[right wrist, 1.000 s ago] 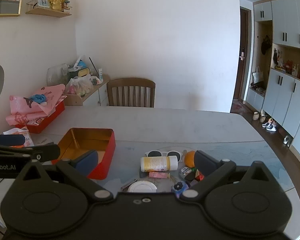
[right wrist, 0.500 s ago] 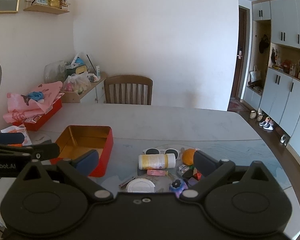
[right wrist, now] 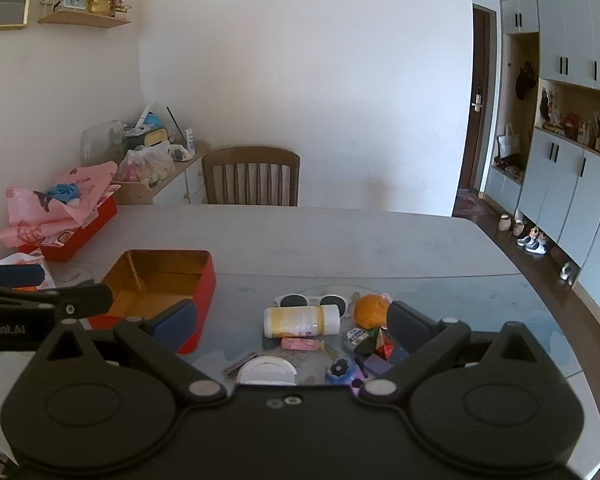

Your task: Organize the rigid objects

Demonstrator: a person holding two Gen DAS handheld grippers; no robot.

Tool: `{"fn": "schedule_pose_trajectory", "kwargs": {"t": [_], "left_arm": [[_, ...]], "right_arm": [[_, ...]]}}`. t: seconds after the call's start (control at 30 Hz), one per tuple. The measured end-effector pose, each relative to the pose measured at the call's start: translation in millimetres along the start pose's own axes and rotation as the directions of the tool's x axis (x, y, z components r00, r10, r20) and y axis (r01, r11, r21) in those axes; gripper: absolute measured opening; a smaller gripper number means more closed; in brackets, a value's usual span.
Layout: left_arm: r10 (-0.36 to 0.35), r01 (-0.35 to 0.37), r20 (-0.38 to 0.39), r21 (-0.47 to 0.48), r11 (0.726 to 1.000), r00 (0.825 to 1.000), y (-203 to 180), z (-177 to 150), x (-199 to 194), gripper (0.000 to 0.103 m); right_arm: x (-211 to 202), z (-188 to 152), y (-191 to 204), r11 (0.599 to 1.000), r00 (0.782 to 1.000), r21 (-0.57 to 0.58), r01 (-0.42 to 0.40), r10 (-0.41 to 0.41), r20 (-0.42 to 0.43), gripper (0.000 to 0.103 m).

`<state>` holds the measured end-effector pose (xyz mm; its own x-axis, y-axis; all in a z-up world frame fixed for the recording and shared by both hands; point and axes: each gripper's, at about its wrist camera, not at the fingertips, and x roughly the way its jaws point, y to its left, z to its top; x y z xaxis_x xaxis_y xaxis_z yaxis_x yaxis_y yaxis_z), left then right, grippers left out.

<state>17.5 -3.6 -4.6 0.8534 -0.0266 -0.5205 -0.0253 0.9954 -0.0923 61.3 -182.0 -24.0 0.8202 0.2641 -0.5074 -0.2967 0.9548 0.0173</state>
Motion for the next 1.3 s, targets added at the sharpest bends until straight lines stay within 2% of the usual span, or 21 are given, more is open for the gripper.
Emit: {"fn": "schedule_pose_trajectory", "kwargs": {"t": [0.23, 0.37, 0.43, 0.57, 0.7, 0.87, 1.03, 1.17, 1.3], "left_arm": [[-0.027, 0.027, -0.021, 0.009, 1.0, 0.999, -13.6, 5.2, 25.3, 0.1], [-0.033, 0.036, -0.065, 0.038, 0.999, 0.997, -25.6, 3.7, 52.6, 0.1], [-0.02, 0.026, -0.095, 0.068, 0.997, 0.995, -33.3, -0.8, 69.4, 0.1], [-0.039, 0.052, -0.136, 0.091, 0.995, 0.99, -44.6, -11.1, 98.1, 0.1], [-0.046, 0.064, -0.193, 0.087, 0.994, 0.98, -50.4, -24.4, 126.4, 0.1], [-0.042, 0.069, -0.26, 0.098, 0.993, 0.965, -61.4, -43.8, 154.0, 0.1], [-0.023, 0.052, -0.308, 0.086, 0.995, 0.951, -65.3, -60.8, 175.5, 0.1], [-0.008, 0.037, -0.325, 0.085, 0.996, 0.946, -70.7, -66.3, 188.9, 0.1], [0.004, 0.031, -0.348, 0.094, 0.995, 0.938, -77.8, -71.0, 202.8, 0.099]], "right_arm": [[19.6, -0.7, -39.7, 1.0, 1.0, 0.022, 0.004, -0.004, -0.023, 0.101], [40.8, -1.7, -69.7, 0.999, 0.997, 0.035, 0.007, -0.004, -0.075, 0.101], [52.4, -4.3, -80.7, 0.999, 0.995, 0.036, -0.003, 0.006, -0.102, 0.101], [74.9, -11.9, -93.0, 0.998, 0.988, -0.001, -0.055, 0.054, -0.148, 0.1], [95.5, -19.9, -100.6, 0.99, 0.969, -0.025, -0.14, 0.132, -0.209, 0.096], [116.5, -35.4, -100.8, 0.96, 0.931, -0.104, -0.261, 0.221, -0.292, 0.088], [136.0, -53.6, -96.0, 0.927, 0.891, -0.176, -0.331, 0.246, -0.381, 0.083], [147.8, -63.1, -91.2, 0.905, 0.883, -0.237, -0.352, 0.238, -0.405, 0.078], [154.9, -68.9, -84.1, 0.866, 0.882, -0.321, -0.383, 0.241, -0.405, 0.074]]}}
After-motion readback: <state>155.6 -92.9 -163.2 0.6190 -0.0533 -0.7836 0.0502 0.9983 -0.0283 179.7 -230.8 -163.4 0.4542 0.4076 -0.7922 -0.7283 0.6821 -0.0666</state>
